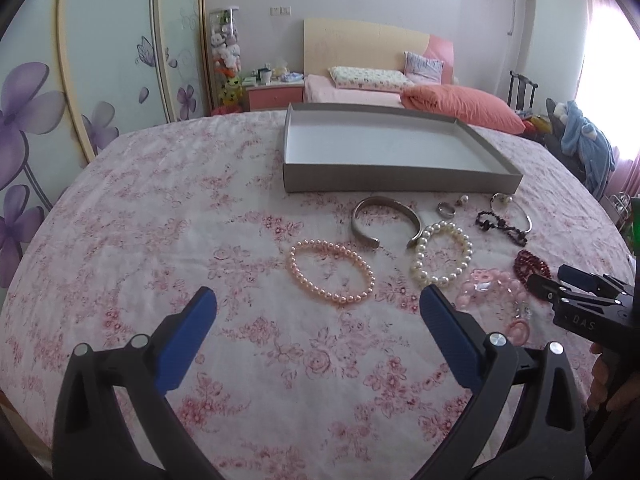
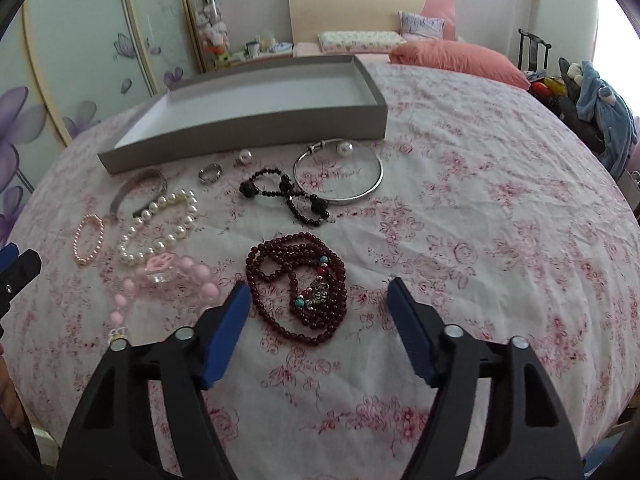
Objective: Organize jewelry
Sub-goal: 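Move the right tool down over the dark red bead bracelet, then grasp the dark red bead bracelet with the right tool while the left tool grasps the pink pearl bracelet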
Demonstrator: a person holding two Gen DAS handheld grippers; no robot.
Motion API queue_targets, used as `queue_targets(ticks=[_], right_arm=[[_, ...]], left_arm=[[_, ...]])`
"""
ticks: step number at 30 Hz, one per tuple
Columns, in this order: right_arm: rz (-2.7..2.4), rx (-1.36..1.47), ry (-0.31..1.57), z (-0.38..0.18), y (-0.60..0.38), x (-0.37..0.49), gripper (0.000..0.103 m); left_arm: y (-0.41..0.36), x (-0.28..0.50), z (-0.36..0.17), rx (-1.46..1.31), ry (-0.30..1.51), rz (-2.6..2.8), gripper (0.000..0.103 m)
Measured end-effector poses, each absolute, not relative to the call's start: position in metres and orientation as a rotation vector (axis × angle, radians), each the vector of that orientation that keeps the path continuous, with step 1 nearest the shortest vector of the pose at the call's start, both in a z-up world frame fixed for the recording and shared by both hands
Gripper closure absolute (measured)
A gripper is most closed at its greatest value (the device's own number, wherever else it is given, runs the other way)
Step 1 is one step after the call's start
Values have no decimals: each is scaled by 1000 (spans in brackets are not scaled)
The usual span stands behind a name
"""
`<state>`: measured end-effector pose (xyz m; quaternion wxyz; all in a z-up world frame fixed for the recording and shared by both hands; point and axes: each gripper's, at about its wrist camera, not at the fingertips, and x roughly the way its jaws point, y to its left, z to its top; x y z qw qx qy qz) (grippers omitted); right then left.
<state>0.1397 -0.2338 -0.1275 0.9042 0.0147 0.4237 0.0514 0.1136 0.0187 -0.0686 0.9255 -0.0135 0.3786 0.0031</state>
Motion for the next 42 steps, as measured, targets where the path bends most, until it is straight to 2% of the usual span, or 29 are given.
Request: queue_targets(ticks=[8,9,11,12,13,17,25,28,32,34,35,37,42], right_arm=[[111,-16,873,-122,-218,143,50],[115,-16,870,-122,-218,145,56],[122,-16,862,-121,-217,143,74],[131,-10,858,-121,-217,142,88],[139,1,857,-120,-219,142,92],[159,42,850,-119,-224,142,94],[181,84,815,-113,-231,141,94],[187,89,801,-109,-231,141,94],[197,95,786,-106,-233,138,94],[199,99,779,-105,-233,137,94],[199,101,775,-104,-233,137,94],[201,105,766,-101,-234,136,94],[204,107,751,-97,-236,136,94]], left_arm=[[21,130,-76,-34,825,-4,4],[22,132,-77,-37,831,-6,4],[22,137,-79,-43,844,-13,4],[22,139,-80,-44,849,-15,4],[21,142,-81,-44,855,-18,4],[22,151,-84,-51,874,-7,9],[36,166,-98,-119,941,27,42],[34,169,-98,-110,940,37,49],[35,172,-98,-114,942,48,70],[35,173,-98,-118,946,44,87],[34,175,-98,-118,948,43,90],[34,176,-98,-119,948,32,96],[31,172,-96,-114,928,10,96]])
